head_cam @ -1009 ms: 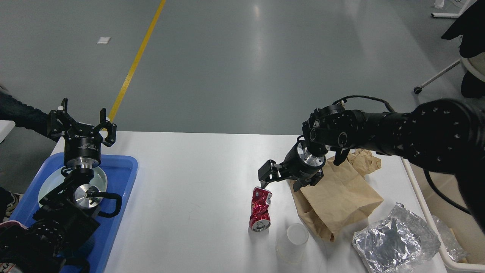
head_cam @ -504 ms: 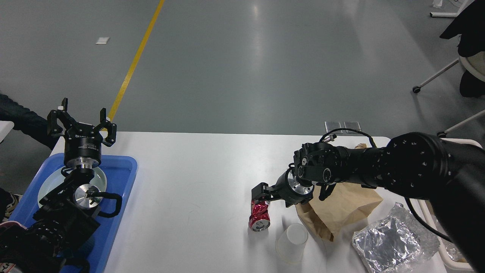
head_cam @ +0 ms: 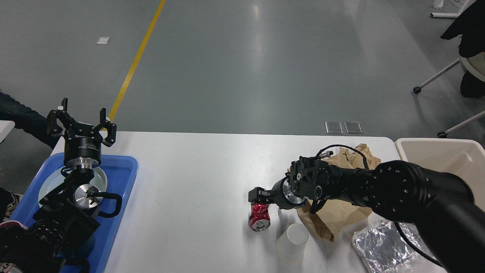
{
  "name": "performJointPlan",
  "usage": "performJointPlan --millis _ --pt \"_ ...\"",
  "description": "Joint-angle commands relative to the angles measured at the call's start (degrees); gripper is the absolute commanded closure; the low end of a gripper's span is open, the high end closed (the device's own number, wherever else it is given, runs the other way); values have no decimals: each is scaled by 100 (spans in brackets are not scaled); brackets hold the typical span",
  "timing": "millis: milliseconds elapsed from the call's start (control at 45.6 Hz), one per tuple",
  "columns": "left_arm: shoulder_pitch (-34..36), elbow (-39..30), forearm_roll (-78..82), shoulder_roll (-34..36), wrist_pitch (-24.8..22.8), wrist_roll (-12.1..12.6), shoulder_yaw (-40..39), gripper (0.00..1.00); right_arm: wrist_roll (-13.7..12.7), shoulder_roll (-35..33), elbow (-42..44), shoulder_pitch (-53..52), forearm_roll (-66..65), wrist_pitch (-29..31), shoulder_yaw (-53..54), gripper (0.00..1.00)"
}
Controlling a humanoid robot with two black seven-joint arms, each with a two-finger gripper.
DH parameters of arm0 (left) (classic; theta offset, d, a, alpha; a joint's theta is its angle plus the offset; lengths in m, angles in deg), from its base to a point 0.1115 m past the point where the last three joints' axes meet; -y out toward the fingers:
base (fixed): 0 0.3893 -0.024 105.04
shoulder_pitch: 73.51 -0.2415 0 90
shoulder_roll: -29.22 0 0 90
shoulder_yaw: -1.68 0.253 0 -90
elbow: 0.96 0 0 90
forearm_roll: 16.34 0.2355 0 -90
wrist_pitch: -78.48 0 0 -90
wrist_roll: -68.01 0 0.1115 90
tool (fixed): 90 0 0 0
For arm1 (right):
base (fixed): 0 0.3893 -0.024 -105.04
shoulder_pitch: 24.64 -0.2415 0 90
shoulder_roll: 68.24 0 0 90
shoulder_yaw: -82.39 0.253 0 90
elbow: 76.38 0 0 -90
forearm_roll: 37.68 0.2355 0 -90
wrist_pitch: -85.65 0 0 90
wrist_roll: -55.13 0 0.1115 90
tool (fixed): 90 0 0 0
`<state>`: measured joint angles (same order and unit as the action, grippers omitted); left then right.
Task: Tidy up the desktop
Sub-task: 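Grasp the crushed red can with the right gripper and lift, then carry the red can into the white bin and release it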
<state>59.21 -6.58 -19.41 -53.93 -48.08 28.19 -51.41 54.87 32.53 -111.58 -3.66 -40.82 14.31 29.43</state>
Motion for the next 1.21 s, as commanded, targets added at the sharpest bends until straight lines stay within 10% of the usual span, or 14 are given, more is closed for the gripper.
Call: performJointPlan --millis 0,197,592,1184 --pt "0 0 -1 0 0 0 0 4 -123 5 -13 82 -3 -3 5 58" --pt "0 0 -1 0 0 0 0 4 -238 -4 5 126 6 -29 13 100" --pt "0 0 -1 0 0 0 0 4 -238 -206 -294 -312 41 103 119 100" --pt "0 0 -1 0 0 0 0 4 -238 -3299 -1648 -3493 6 1904 506 100"
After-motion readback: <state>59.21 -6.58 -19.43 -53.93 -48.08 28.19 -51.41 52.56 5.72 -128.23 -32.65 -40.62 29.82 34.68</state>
